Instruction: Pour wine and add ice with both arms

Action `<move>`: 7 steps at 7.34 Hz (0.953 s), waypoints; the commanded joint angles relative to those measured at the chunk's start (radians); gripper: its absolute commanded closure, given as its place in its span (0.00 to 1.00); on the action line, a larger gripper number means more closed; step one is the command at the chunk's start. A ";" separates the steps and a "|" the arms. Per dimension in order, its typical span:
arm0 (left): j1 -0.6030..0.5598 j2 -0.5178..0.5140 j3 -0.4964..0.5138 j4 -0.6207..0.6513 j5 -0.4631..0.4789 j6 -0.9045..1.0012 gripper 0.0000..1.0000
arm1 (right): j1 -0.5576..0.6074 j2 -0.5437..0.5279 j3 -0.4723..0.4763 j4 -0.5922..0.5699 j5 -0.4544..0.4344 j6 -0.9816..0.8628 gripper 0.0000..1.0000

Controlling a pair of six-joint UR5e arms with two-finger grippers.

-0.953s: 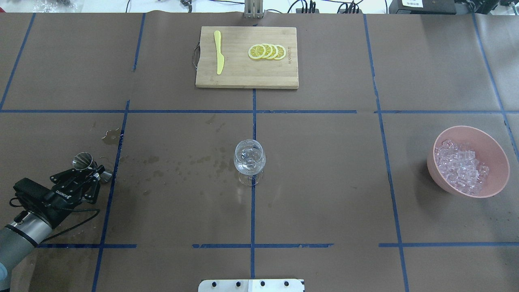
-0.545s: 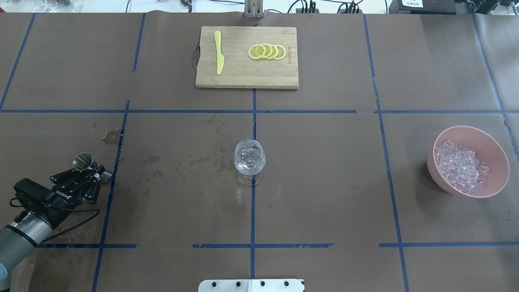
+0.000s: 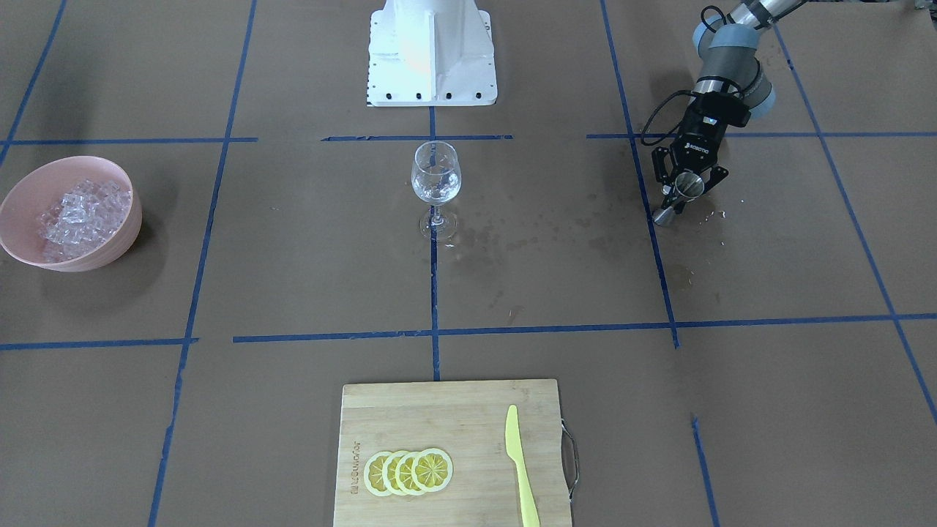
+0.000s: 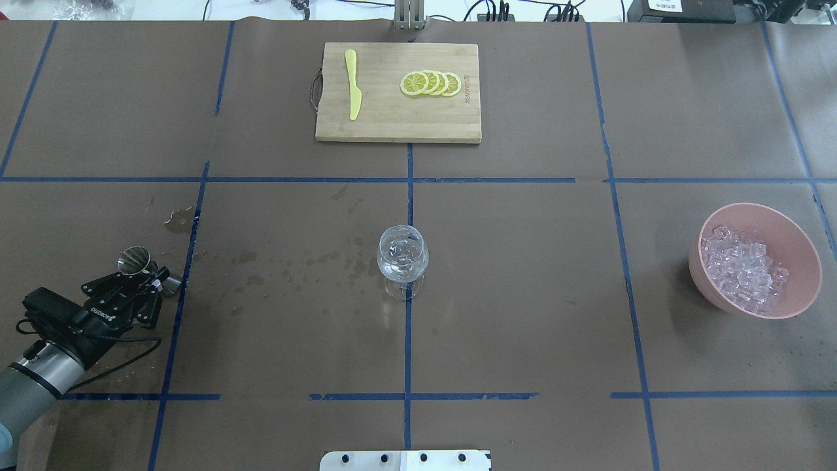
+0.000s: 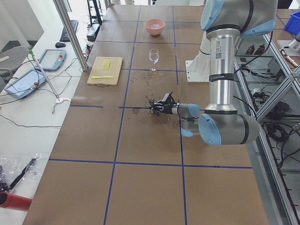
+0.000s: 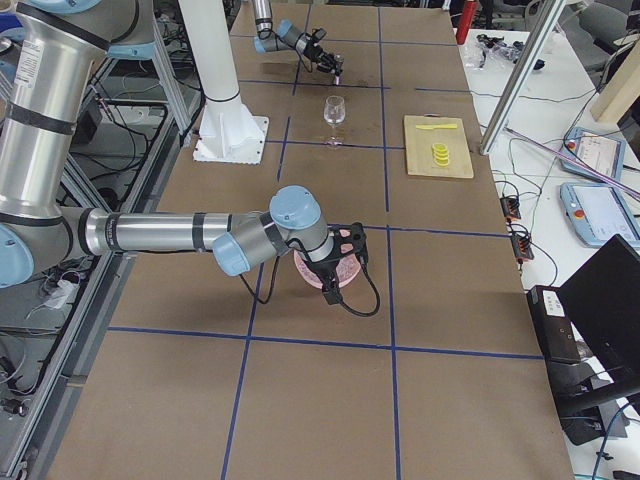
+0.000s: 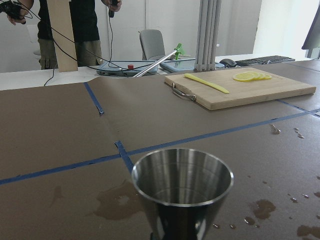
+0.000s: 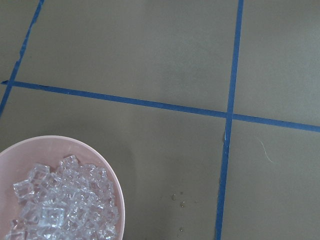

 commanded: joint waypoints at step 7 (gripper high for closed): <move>0.002 0.000 0.000 0.002 0.002 0.000 0.44 | 0.001 0.001 0.002 0.000 0.000 0.000 0.00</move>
